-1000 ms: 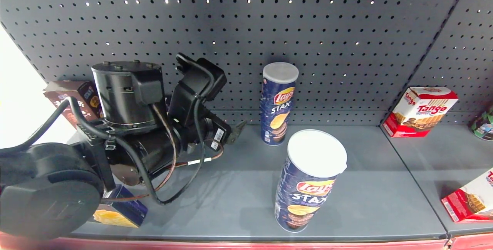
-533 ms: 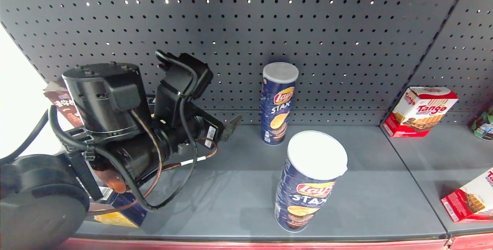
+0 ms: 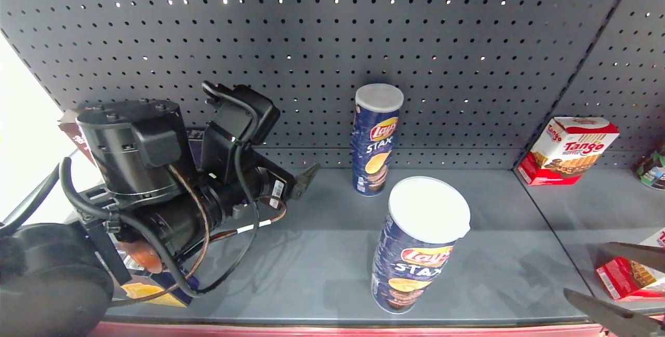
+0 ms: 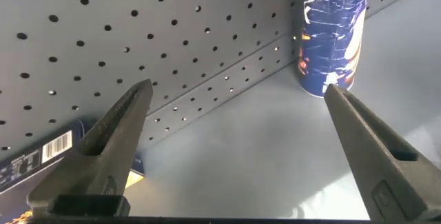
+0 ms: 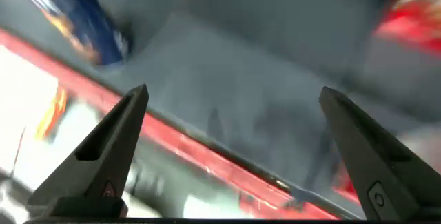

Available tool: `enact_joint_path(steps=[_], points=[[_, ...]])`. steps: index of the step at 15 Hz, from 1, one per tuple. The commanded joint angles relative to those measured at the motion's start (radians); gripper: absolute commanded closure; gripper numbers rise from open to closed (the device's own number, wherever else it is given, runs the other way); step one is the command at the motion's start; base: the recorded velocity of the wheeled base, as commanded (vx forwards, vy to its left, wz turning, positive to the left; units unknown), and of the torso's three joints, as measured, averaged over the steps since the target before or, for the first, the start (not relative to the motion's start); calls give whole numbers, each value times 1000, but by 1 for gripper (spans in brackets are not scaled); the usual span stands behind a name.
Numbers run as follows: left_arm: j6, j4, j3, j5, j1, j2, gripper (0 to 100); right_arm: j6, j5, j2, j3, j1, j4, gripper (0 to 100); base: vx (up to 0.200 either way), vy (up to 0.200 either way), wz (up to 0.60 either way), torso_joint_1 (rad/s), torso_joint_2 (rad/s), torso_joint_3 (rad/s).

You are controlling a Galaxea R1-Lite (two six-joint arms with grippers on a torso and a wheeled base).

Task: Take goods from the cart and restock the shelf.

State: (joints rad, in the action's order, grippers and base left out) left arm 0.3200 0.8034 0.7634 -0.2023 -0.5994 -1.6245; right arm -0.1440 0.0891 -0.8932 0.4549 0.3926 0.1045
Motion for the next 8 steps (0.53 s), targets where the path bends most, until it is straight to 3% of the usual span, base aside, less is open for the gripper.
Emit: enact_joint_path(steps=[1,4,8], points=[[1,2,-19,-2,1,14,0,-6,-8,-207,-9,86,58,0,0,0,0,0,0,0],[1,14,-32,-2,23,26,0,-3,-54,-303,21,172,95,0,0,0,0,0,0,0],[1,14,-32,-2,27,26,0,-3,-57,-397,88,193,96,0,0,0,0,0,0,0]])
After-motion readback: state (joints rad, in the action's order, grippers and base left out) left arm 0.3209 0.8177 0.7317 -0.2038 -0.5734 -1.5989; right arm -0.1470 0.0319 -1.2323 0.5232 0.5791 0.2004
